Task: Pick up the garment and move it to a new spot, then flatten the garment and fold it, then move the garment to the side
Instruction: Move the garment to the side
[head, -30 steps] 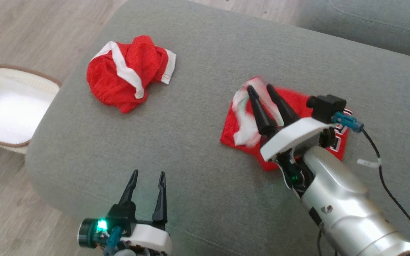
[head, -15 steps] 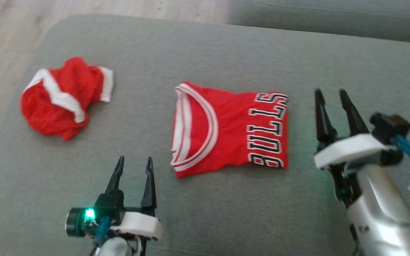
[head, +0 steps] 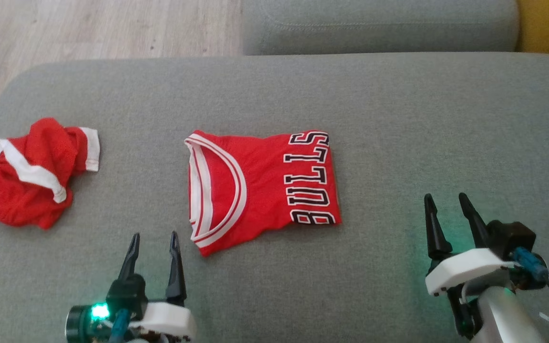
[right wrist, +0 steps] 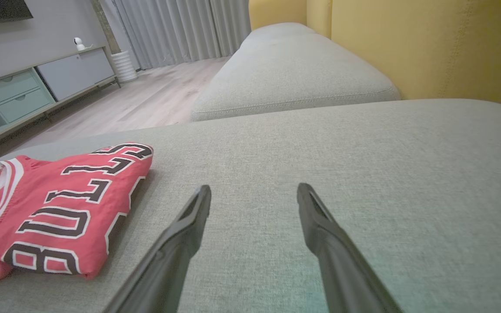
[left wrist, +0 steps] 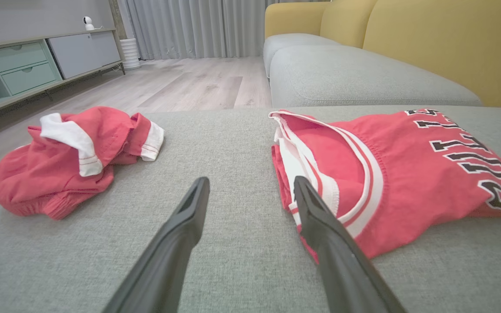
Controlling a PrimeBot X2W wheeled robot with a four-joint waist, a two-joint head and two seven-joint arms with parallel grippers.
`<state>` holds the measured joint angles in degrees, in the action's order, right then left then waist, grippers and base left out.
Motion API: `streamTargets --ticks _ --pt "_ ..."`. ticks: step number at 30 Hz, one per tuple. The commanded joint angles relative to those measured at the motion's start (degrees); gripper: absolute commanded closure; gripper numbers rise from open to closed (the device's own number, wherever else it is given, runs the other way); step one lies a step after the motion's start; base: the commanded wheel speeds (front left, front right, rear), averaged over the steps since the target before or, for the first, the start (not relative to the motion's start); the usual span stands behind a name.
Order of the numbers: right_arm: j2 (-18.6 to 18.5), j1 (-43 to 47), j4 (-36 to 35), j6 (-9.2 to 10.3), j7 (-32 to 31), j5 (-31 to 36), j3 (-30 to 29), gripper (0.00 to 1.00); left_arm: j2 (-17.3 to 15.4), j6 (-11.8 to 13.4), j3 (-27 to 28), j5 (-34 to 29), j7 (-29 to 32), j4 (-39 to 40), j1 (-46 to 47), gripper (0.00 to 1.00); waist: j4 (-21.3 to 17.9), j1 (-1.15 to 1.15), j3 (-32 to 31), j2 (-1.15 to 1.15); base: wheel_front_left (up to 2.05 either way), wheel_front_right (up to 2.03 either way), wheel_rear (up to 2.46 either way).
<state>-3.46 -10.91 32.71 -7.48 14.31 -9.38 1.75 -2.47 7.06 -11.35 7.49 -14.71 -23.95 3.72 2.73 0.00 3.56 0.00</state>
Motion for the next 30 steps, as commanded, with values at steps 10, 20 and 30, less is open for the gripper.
streamTargets --ticks 10,20,30 --pt "0.6 -0.5 -1.9 -0.01 0.7 0.6 1.1 0.00 -0.4 -0.2 2.7 -0.7 -0.3 1.7 0.1 0.00 -0.5 0.00 -0.8 0.00 0.00 0.00 0.00" --pt "0.6 -5.6 -0.8 -0.01 0.7 -1.3 6.6 0.00 -0.4 -0.7 -1.4 0.4 -0.3 3.1 3.3 0.00 5.1 0.00 4.2 0.00 0.00 0.00 0.00" --pt "0.6 -14.7 12.7 -0.01 0.7 -2.7 9.8 0.00 -0.4 0.1 -4.4 2.3 -0.3 2.3 3.8 0.00 14.1 0.00 7.5 0.00 0.00 0.00 0.00"
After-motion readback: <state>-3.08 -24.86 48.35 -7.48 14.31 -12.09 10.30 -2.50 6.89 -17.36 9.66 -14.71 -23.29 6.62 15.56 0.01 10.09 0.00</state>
